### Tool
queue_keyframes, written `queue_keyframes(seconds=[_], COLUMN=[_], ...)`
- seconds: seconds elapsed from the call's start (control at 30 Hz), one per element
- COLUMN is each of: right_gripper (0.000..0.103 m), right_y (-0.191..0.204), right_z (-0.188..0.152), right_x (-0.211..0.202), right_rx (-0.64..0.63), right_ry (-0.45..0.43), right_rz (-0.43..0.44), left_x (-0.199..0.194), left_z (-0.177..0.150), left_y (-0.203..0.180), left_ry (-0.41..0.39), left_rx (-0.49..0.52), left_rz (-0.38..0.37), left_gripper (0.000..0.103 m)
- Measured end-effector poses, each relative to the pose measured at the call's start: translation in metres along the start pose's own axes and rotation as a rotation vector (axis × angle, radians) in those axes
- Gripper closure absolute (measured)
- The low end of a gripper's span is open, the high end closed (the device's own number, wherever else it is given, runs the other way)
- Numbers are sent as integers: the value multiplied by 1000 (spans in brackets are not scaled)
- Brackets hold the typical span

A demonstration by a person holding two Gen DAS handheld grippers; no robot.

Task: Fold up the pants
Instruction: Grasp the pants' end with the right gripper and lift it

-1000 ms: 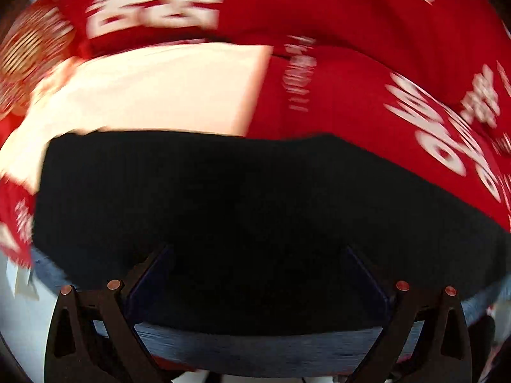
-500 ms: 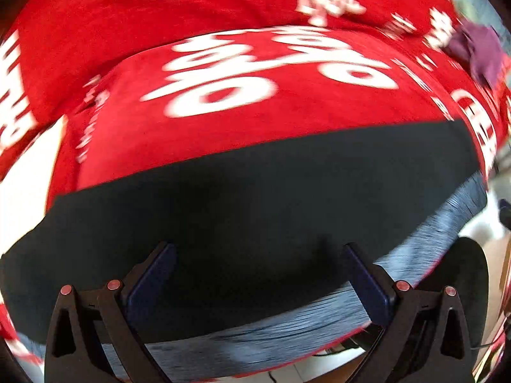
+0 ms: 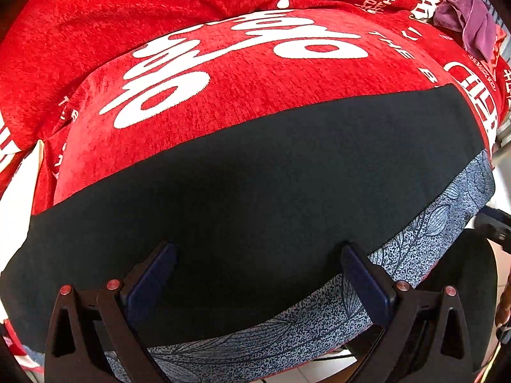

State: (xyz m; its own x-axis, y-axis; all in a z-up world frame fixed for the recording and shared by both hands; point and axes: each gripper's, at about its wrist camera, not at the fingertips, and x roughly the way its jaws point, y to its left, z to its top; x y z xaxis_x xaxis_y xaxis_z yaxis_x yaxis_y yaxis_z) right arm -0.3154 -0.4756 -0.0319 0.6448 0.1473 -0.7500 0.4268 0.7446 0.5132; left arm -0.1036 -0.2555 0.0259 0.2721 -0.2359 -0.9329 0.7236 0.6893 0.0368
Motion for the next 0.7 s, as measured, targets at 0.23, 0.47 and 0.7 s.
queue_keyframes(seconds=[0.23,0.47,0.7], right_gripper=[52,52,48], right_y=[3,-7,-25], right_z=[8,19,21], right_x=[3,12,22], right_rx=[-8,106,271], right_ry=[-52,-81,-111], right_rz=[87,215,323], left_x=[1,0,0], left_z=[0,1,0], left_y=[-2,0,0], left_ry=[-3,-7,-13], left_rx=[-13,-24,-32], left_rz=[9,-4,3], left_gripper=[0,0,0])
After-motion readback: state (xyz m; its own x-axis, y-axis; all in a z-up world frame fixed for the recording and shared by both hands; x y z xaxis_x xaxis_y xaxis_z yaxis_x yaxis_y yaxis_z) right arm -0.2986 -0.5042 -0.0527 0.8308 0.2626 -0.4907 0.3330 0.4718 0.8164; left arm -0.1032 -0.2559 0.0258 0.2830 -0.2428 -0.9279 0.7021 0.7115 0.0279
